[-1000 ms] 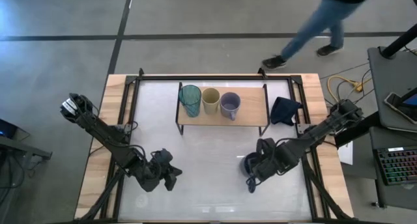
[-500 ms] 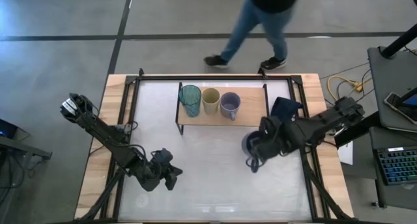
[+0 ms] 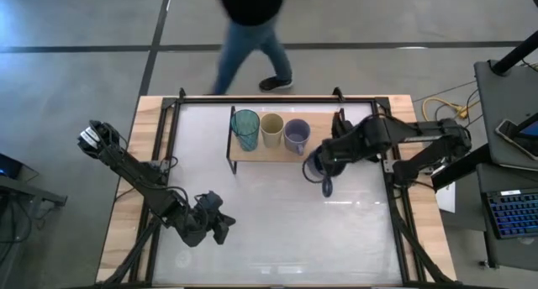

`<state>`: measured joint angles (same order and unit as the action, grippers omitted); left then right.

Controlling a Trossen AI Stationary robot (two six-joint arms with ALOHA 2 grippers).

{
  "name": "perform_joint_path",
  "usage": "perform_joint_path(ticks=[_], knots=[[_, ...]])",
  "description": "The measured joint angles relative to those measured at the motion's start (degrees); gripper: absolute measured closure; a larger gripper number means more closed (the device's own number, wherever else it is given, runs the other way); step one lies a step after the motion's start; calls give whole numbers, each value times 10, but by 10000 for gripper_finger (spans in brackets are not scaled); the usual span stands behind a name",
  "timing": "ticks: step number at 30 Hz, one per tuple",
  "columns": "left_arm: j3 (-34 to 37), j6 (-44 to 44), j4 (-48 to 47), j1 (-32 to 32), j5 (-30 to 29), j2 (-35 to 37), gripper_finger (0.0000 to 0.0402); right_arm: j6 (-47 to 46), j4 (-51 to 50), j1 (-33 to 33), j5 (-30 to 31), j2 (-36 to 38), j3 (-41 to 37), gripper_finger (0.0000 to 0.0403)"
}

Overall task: Stack small to large cups/mugs on shelf
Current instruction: Put the blue mug on the shelf

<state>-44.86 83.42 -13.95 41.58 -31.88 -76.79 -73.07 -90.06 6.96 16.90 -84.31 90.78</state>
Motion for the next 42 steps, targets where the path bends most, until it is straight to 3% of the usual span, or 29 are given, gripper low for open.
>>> perform_joint_path(ticks=[20, 27, 42], knots=[[0, 2, 0, 0, -1, 0, 402, 227, 0, -175, 5, -1, 0, 387], [0, 2, 0, -4, -1, 0, 402, 269, 3, -207, -38, -1, -1, 387], [-1, 2, 5, -15, 1, 0, 402, 342, 24, -249, -51, -50, 0, 380]])
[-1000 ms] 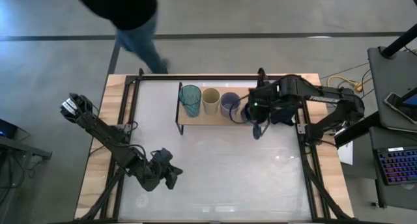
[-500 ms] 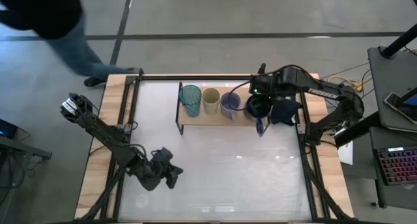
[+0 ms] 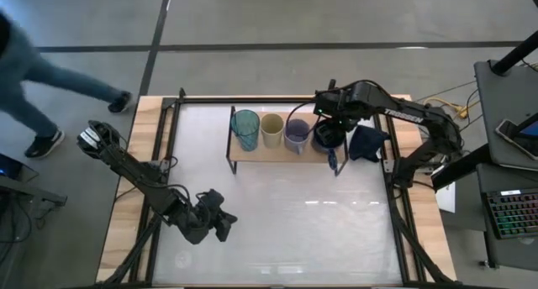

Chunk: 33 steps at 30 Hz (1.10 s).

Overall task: Stack small to large cups/mugs on shelf
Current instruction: Put the blue mug on the shelf

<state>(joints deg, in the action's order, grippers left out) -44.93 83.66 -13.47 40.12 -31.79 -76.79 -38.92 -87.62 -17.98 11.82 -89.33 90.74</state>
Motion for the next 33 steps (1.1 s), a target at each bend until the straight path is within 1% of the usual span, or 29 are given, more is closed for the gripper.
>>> perform_joint_path(ticks=[11, 24, 28, 33], knots=[[0, 0, 1, 0, 0, 0, 402, 7, -1, -2, 4, -3, 38, 376], [0, 0, 1, 0, 0, 0, 402, 20, -1, -6, -12, -3, 21, 373], [0, 0, 1, 0, 0, 0, 402, 26, 0, -6, -13, -2, 21, 360], [0, 0, 1, 0, -2, 0, 402, 26, -1, -6, -13, -1, 21, 328]])
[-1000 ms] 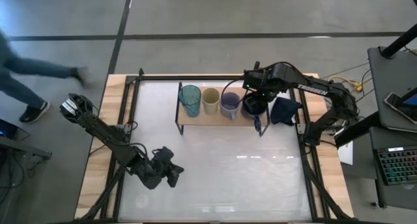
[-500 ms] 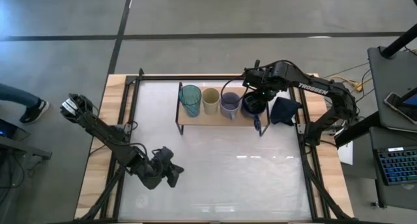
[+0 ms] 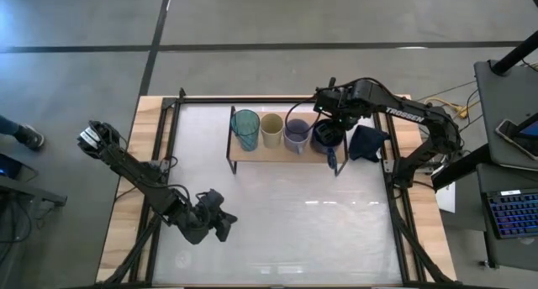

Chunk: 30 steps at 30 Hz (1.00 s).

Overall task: Stack small to large cups/mugs on shelf
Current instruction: Put the blue mug on the shelf, then return to Home Position

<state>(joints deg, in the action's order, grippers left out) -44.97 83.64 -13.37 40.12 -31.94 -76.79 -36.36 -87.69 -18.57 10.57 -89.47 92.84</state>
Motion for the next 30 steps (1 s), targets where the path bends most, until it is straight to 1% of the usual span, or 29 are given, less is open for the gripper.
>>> perform_joint_path(ticks=[5, 10, 16, 20, 24, 26, 28, 29, 30], knots=[[0, 0, 0, 0, -1, 0, 402, 0, -4, 0, 0, 0, 0, 302], [0, 0, 0, 0, -1, 0, 402, 0, -5, 0, 0, 9, 0, 286], [1, -6, 0, 0, -5, 0, 402, -4, -5, 0, -1, 40, 0, 272], [0, -16, 0, 0, -10, 0, 402, -7, -2, 5, 2, 74, 8, 266], [-17, -29, 0, 0, -24, 3, 402, -8, 7, 27, 54, 111, 49, 269], [-31, -74, -1, 0, -40, 14, 402, 4, 20, 49, 98, 130, 78, 272], [-44, -132, 1, 0, -42, 33, 402, 13, 39, 78, 133, 151, 111, 276], [-49, -146, 3, 0, -42, 44, 402, 10, 42, 92, 139, 159, 126, 278], [-54, -148, 15, 0, -44, 56, 402, -12, 41, 105, 135, 168, 144, 279]])
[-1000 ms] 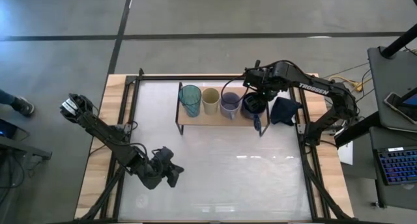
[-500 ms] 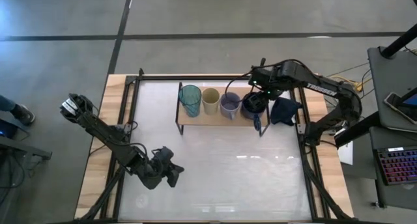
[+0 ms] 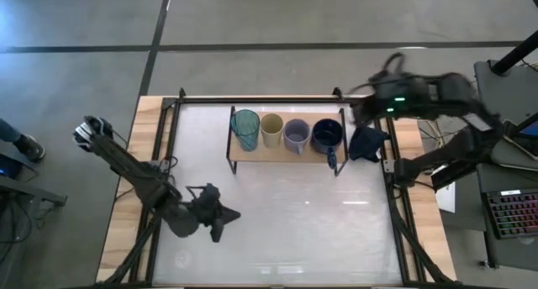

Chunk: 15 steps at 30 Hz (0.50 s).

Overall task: Stack small to large cups/mugs on shelf
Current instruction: Return to Home Position

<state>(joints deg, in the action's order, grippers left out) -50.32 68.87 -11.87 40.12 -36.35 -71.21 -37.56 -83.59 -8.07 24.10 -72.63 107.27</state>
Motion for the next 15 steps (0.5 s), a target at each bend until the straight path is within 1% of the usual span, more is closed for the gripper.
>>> perform_joint_path(ticks=[1, 2, 3, 4, 5, 6, 7, 9, 11, 12, 14, 15], knots=[[-3, -8, 20, 0, -2, 13, 402, -43, 0, 10, -12, 9, 17, 281], [-5, -48, 51, 0, -5, 25, 402, -90, 3, 21, -23, 16, 32, 283], [-6, -115, 98, 1, -7, 37, 402, -116, 15, 31, -21, 25, 47, 285], [-7, -198, 156, 2, -2, 49, 402, -119, 30, 42, -10, 32, 62, 286], [-7, -287, 213, 5, 8, 60, 402, -101, 43, 56, -1, 39, 72, 287], [-5, -370, 273, 6, 28, 72, 402, -63, 57, 74, 11, 47, 77, 287], [-4, -441, 328, 6, 59, 83, 402, -19, 77, 95, 24, 54, 79, 286], [-1, -545, 387, 5, 134, 108, 402, 37, 126, 145, 30, 64, 74, 284], [0, -614, 398, 4, 191, 131, 402, 60, 157, 194, 30, 68, 61, 283], [2, -628, 391, 4, 202, 146, 402, 78, 170, 214, 30, 67, 53, 282], [10, -632, 371, 1, 204, 177, 402, 115, 186, 258, 30, 61, 31, 282], [18, -629, 351, -4, 204, 194, 402, 116, 192, 279, 31, 58, 16, 283]])
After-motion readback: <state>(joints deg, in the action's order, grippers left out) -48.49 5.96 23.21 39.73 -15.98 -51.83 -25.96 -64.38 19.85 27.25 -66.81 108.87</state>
